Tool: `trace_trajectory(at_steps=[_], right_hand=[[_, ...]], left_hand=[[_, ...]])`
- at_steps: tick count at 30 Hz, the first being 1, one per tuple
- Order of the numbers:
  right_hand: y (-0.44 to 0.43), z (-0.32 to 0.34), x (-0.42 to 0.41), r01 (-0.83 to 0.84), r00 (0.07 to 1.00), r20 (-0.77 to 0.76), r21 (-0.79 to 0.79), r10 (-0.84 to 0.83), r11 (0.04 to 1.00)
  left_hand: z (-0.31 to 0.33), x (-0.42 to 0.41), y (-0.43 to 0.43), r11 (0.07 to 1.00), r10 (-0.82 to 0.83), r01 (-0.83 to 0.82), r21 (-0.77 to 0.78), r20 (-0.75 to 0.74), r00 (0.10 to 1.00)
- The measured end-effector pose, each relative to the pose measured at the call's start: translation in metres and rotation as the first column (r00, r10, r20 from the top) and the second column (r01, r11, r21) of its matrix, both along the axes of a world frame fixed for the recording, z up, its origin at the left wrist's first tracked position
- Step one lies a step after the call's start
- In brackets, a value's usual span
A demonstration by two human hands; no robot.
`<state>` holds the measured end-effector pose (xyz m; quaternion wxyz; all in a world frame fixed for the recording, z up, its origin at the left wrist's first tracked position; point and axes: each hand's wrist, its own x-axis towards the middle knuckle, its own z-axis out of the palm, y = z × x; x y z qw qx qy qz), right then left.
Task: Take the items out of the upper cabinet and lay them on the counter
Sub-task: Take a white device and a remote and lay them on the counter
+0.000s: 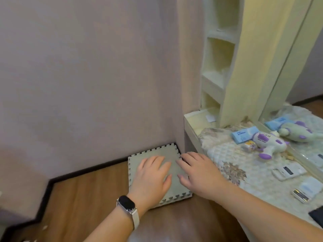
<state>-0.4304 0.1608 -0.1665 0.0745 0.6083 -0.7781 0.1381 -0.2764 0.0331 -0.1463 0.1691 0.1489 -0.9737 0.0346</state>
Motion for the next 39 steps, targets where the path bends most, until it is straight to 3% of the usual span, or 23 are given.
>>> trace_trajectory(at_steps=[8, 15, 27, 39], right_hand=[[-0.129, 0.022, 0.115, -0.19, 0.979, -0.079, -0.037, 0.186, 0.981], [-0.218, 0.031, 0.202, -0.355, 0.931, -0.104, -0.035, 0.349, 0.934], [-0.372, 0.023, 0.299, -0.679, 0.734, -0.059, -0.022, 0.677, 0.734], [-0.553, 0.045, 0.316, -0.883, 0.465, -0.042, -0.099, 0.885, 0.459]], left_hand=[[0.008, 0.14, -0.093, 0.968, 0.25, -0.247, 0.039, -0.097, 0.963], [0.011, 0.253, -0.137, 0.871, 0.491, -0.484, 0.085, -0.128, 0.862], [0.004, 0.351, -0.209, 0.598, 0.801, -0.796, 0.096, -0.077, 0.593], [0.035, 0.36, -0.335, 0.254, 0.967, -0.967, 0.025, -0.026, 0.254]])
